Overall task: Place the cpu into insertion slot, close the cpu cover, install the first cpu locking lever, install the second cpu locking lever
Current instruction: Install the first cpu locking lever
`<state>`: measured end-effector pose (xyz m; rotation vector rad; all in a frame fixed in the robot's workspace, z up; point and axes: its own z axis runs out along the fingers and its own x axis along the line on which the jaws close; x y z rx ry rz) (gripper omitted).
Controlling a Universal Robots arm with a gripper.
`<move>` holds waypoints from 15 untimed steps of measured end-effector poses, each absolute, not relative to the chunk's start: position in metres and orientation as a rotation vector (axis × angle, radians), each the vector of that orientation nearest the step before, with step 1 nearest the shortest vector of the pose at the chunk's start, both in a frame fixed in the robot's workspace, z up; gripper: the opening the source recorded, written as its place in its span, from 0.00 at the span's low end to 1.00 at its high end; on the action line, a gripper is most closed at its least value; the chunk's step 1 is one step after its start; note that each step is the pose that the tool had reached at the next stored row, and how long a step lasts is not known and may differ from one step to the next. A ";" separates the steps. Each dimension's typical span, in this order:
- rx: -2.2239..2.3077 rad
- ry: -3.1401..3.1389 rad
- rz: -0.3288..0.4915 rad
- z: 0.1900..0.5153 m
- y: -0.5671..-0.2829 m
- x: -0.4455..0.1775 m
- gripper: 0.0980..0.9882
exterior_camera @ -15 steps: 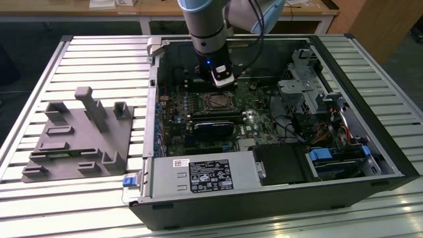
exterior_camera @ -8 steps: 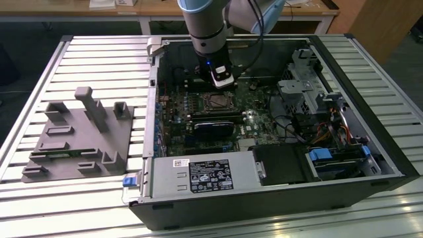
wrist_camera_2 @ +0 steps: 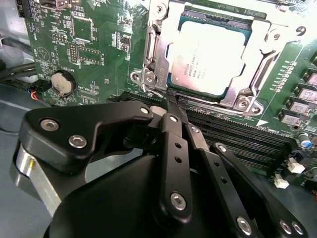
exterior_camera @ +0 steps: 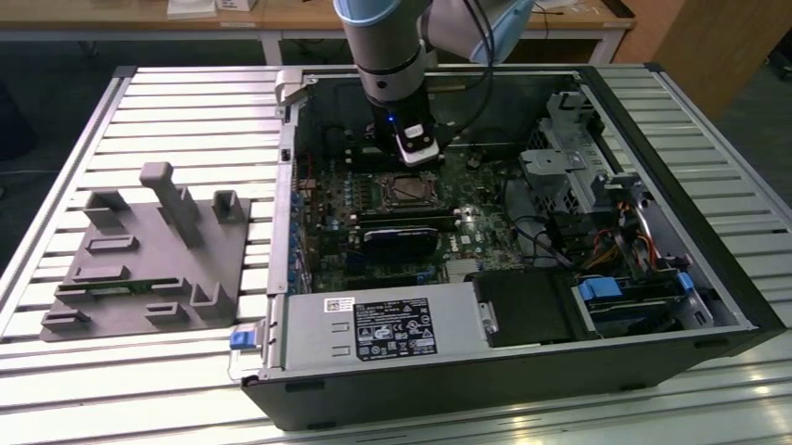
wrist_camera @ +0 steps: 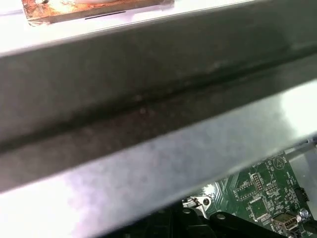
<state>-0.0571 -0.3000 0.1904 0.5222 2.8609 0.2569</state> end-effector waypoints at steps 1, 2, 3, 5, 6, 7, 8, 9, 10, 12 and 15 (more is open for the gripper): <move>0.523 2.861 0.259 0.190 -0.300 -0.057 0.01; 0.523 2.861 0.262 0.190 -0.300 -0.057 0.01; 0.523 2.861 0.264 0.190 -0.300 -0.057 0.01; 0.523 2.861 0.264 0.190 -0.300 -0.057 0.01; 0.523 2.861 0.264 0.190 -0.300 -0.057 0.01; 0.523 2.861 0.264 0.190 -0.300 -0.057 0.01; 0.523 2.861 0.265 0.191 -0.300 -0.057 0.01; 0.523 2.861 0.265 0.191 -0.300 -0.057 0.01; 0.523 2.861 0.265 0.192 -0.300 -0.057 0.01; 0.523 2.861 0.266 0.193 -0.300 -0.057 0.01; 0.523 2.861 0.267 0.194 -0.300 -0.057 0.01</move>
